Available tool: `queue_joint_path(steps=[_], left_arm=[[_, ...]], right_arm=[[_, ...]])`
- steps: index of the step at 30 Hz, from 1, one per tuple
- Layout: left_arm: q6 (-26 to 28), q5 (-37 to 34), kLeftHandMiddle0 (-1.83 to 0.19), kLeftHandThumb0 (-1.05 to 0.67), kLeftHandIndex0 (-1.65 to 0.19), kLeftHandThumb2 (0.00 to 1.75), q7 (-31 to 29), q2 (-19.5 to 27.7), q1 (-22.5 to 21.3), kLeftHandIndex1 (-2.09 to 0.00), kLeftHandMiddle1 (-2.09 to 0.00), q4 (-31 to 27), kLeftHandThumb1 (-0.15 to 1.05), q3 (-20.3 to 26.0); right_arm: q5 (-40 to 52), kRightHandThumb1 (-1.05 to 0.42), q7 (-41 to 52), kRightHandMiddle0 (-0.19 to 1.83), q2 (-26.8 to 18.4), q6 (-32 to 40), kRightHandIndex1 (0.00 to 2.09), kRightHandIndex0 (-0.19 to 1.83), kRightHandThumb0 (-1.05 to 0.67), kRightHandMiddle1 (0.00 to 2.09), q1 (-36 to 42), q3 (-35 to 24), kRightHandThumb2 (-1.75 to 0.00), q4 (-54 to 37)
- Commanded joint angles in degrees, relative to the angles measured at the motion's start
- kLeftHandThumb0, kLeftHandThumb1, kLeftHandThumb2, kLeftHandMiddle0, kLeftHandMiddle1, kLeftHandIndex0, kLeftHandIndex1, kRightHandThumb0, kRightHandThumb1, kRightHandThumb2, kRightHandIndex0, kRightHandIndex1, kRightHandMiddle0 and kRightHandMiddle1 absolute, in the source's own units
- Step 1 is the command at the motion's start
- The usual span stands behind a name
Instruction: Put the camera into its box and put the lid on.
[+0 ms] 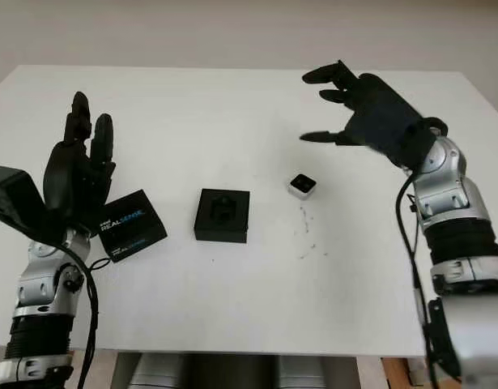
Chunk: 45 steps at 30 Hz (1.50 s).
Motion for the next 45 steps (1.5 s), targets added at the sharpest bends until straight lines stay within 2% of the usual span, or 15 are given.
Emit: queue_joint_path(steps=[1,7,13,18,27,36,45], left_arm=[[-0.68,0.29,0.18,-0.66,0.18,0.39,0.03,0.26,-0.08,-0.03,-0.05,-0.47,1.05,0.10],[-0.59,0.14,0.19,-0.65,0.19,0.39,0.03,0.27,0.01,-0.04,-0.05,-0.80,1.05,0.07],[-0.46,0.04,0.19,-0.65,0.19,0.39,-0.10,0.36,0.15,-0.02,-0.03,-0.88,1.05,0.10],[0.08,0.06,0.19,-0.66,0.19,0.38,-0.10,0.45,0.06,-0.02,-0.03,-0.84,1.05,0.02],[1.16,-0.51,0.19,-0.66,0.19,0.37,0.24,-0.01,0.18,-0.01,-0.04,-1.11,1.05,0.30],[1.44,-0.12,0.19,-0.67,0.19,0.37,0.32,0.48,0.18,-0.02,-0.04,-1.11,1.05,0.16],[0.74,-0.36,0.19,-0.65,0.19,0.38,-0.56,0.92,0.33,-0.01,-0.02,-1.35,1.05,0.42]], right_arm=[[-3.81,-0.81,-0.74,0.22,-1.90,-2.55,0.20,0.35,-0.42,0.42,-4.00,2.97,-0.05,2.80],[-12.59,-0.81,-1.73,0.43,-3.90,-7.52,0.14,0.42,-0.33,0.19,-7.50,9.39,-0.06,5.49],[-16.00,-0.83,-1.45,0.45,-4.49,-13.67,0.09,0.41,-0.26,0.11,-8.72,13.02,-0.05,7.05],[-19.41,-0.80,-4.66,0.46,-4.78,-18.38,0.10,0.44,-0.29,0.09,-9.83,15.54,-0.05,8.77],[-18.01,-0.79,-8.17,0.51,-2.97,-22.59,0.09,0.47,-0.26,0.09,-9.24,15.74,-0.05,12.84],[-19.45,-0.81,-11.99,0.54,-1.64,-23.33,0.08,0.49,-0.28,0.08,-9.07,17.81,-0.06,15.43],[-18.87,-0.82,-11.99,0.55,-0.50,-22.95,0.08,0.50,-0.26,0.06,-8.46,18.14,-0.06,16.81]])
